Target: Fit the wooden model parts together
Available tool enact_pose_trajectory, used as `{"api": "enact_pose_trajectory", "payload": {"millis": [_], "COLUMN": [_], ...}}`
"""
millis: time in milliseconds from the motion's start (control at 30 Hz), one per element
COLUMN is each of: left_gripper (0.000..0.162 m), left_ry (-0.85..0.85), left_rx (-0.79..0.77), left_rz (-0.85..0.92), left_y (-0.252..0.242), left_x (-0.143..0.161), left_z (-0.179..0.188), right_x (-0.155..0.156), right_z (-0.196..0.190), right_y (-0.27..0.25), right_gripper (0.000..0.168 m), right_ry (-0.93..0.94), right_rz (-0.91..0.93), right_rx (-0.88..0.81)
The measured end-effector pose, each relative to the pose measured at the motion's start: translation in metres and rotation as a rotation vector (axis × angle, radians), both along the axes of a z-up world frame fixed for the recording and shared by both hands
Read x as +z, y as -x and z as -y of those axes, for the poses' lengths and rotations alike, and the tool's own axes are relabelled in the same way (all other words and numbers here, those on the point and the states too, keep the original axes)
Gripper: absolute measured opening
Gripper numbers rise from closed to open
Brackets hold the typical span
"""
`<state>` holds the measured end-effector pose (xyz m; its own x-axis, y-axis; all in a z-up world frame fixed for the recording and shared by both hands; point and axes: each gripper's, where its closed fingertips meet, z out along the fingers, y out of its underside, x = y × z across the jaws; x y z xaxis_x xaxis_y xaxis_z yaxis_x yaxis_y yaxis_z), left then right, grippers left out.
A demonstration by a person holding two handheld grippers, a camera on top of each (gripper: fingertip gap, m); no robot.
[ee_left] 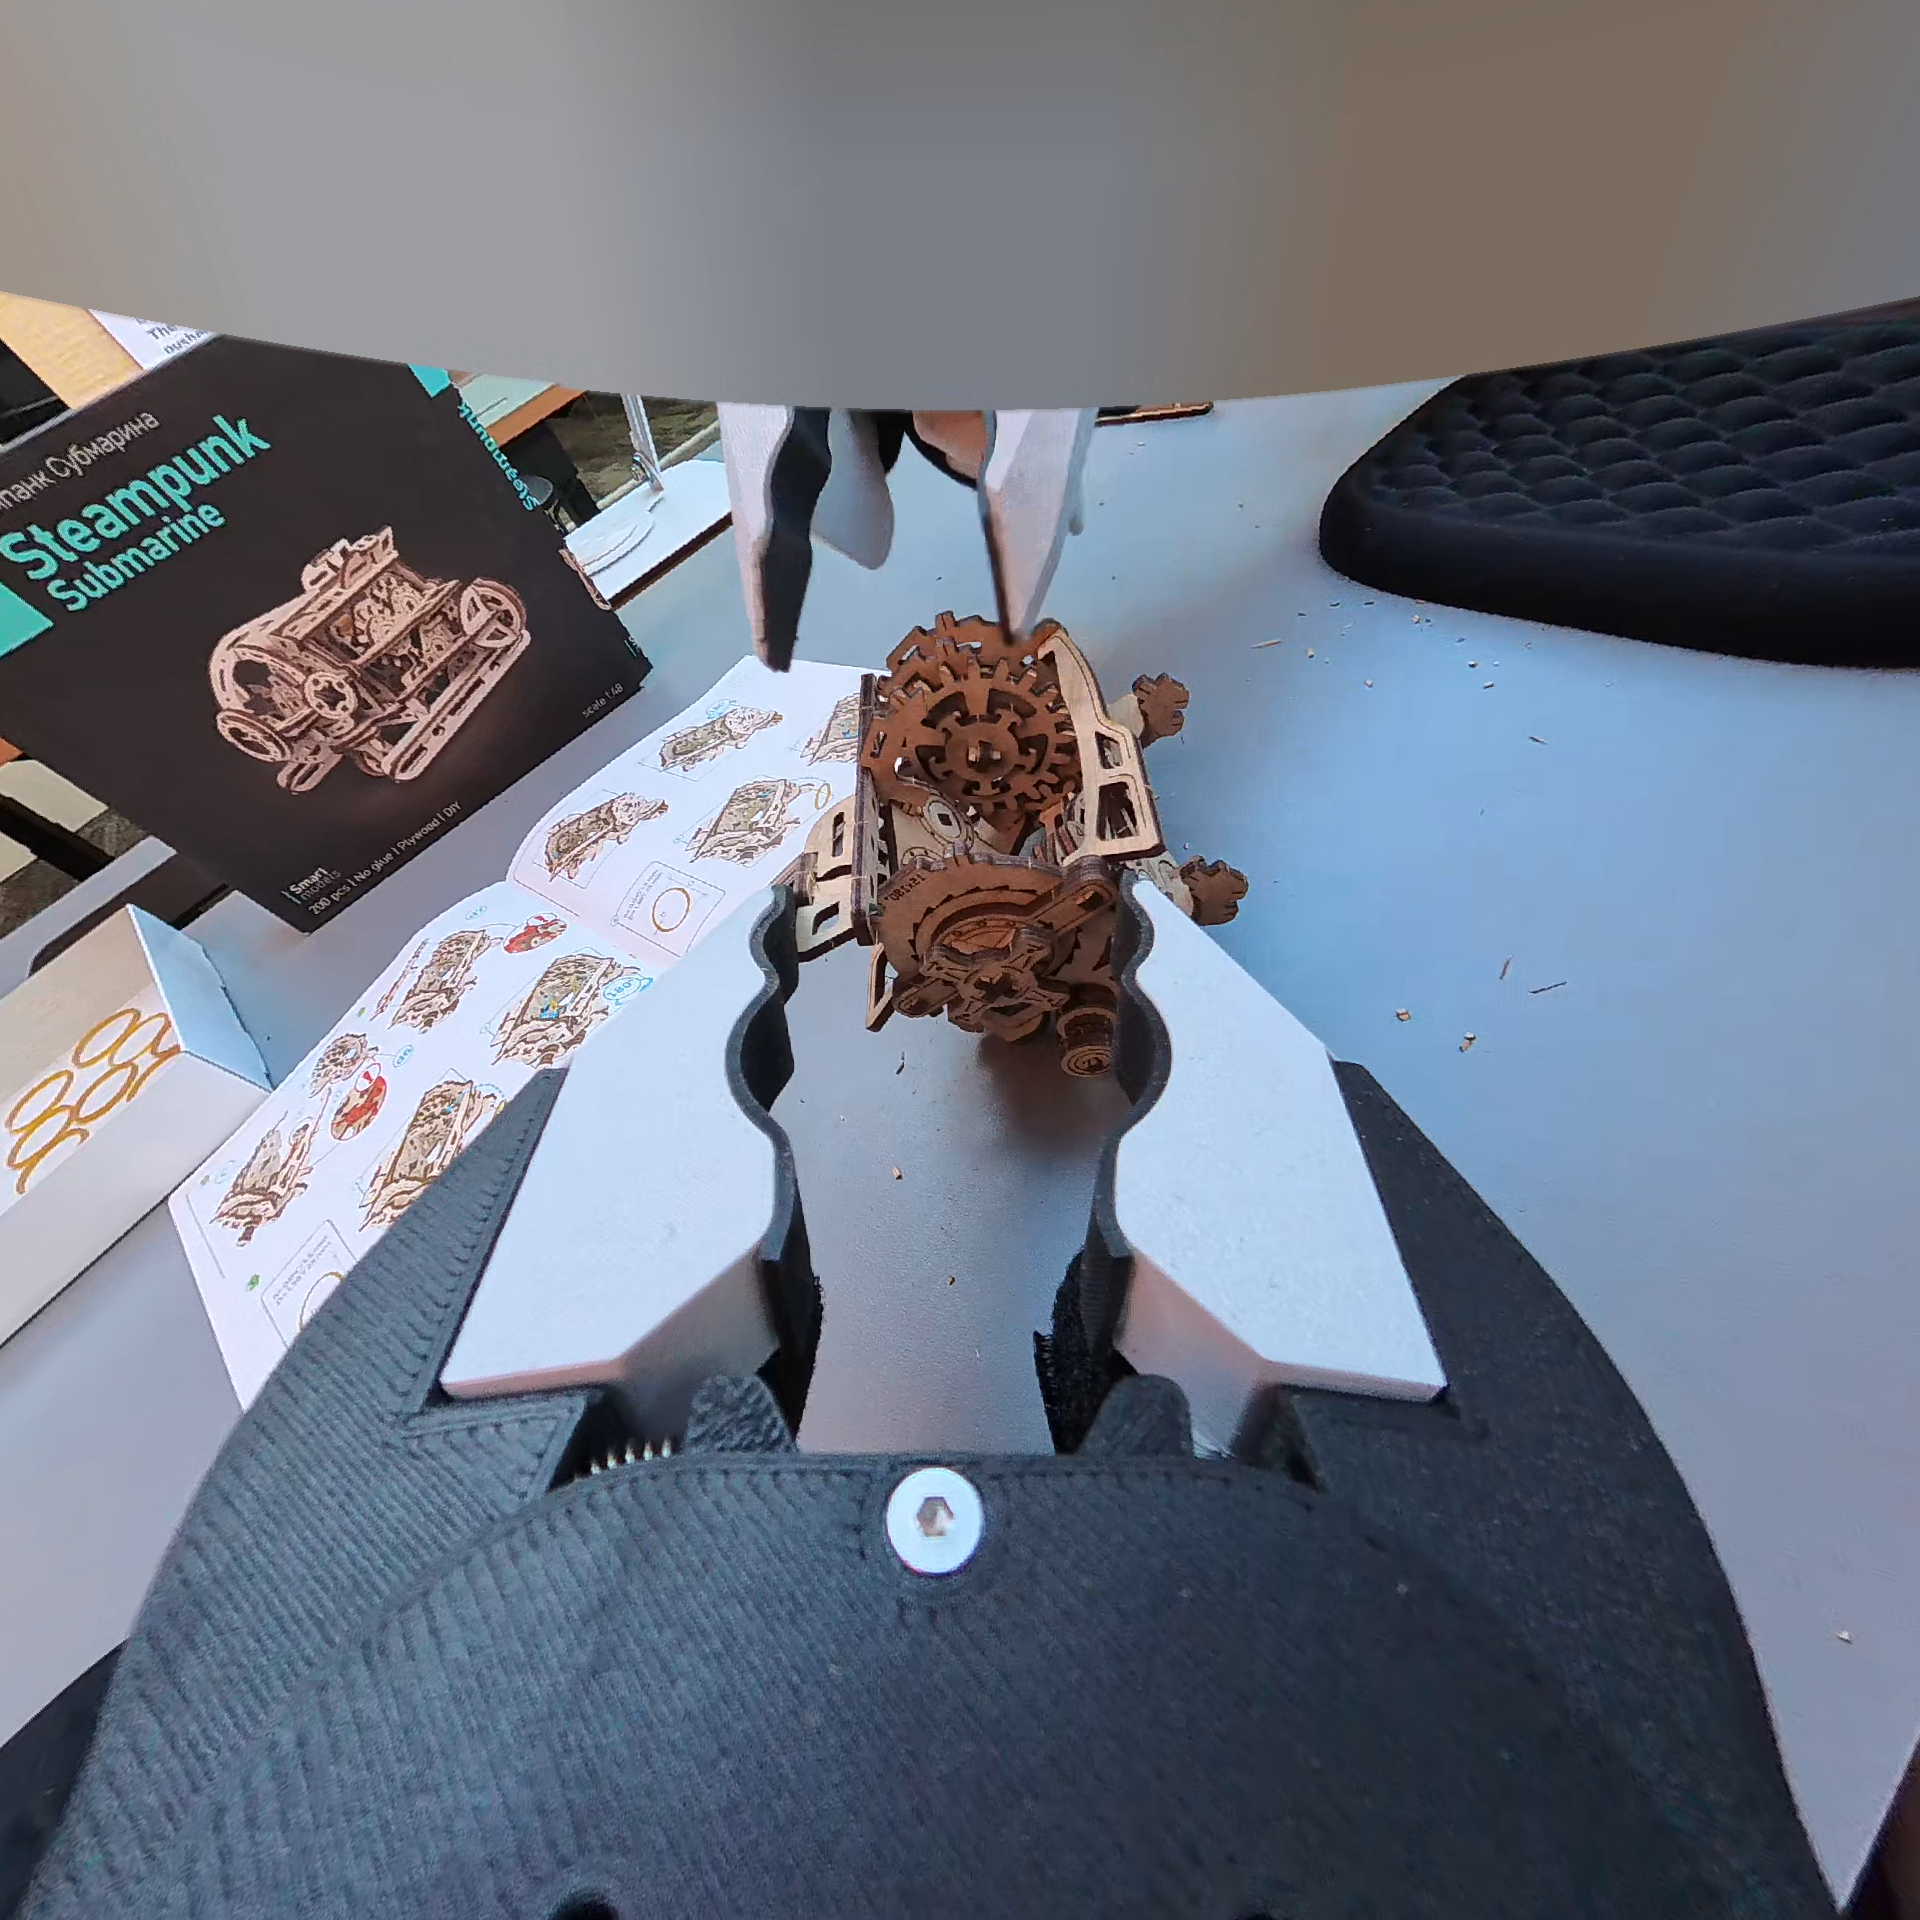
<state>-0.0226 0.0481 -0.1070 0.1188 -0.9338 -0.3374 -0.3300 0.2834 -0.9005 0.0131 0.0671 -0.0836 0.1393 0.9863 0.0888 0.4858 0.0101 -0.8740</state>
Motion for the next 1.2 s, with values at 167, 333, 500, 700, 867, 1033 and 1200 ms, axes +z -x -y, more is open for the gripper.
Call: {"api": "enact_pose_trajectory", "payload": {"millis": [167, 333, 500, 700, 867, 1033, 1200], "left_gripper": [0.059, 0.059, 0.059, 0.059, 0.059, 0.059, 0.059], "left_ry": [-0.02, -0.022, -0.011, -0.012, -0.015, -0.011, -0.013], "left_rx": [-0.008, -0.008, -0.003, -0.005, -0.003, -0.002, 0.002], "left_rz": [0.002, 0.0, -0.001, 0.001, 0.002, 0.004, 0.006], "left_y": [0.0, -0.001, -0.001, -0.002, -0.002, -0.003, -0.004], "left_x": [0.0, 0.0, 0.0, 0.0, 0.0, 0.0, 0.001], "left_z": [0.001, 0.0, -0.001, -0.001, -0.001, -0.002, -0.002], "right_x": [0.0, -0.016, -0.026, -0.028, -0.027, -0.027, -0.028], "right_z": [-0.005, -0.009, -0.01, -0.007, -0.006, -0.007, -0.008], "right_y": [0.01, 0.01, 0.011, 0.011, 0.012, 0.011, 0.011], "right_gripper": [0.037, 0.032, 0.024, 0.019, 0.014, 0.014, 0.015], "right_ry": [0.005, -0.058, -0.083, -0.02, -0.015, -0.068, -0.087], "right_rz": [0.124, 0.348, 0.494, 0.461, 0.408, 0.382, 0.38], "right_rx": [0.041, 0.064, 0.028, 0.025, 0.032, 0.025, 0.012]}}
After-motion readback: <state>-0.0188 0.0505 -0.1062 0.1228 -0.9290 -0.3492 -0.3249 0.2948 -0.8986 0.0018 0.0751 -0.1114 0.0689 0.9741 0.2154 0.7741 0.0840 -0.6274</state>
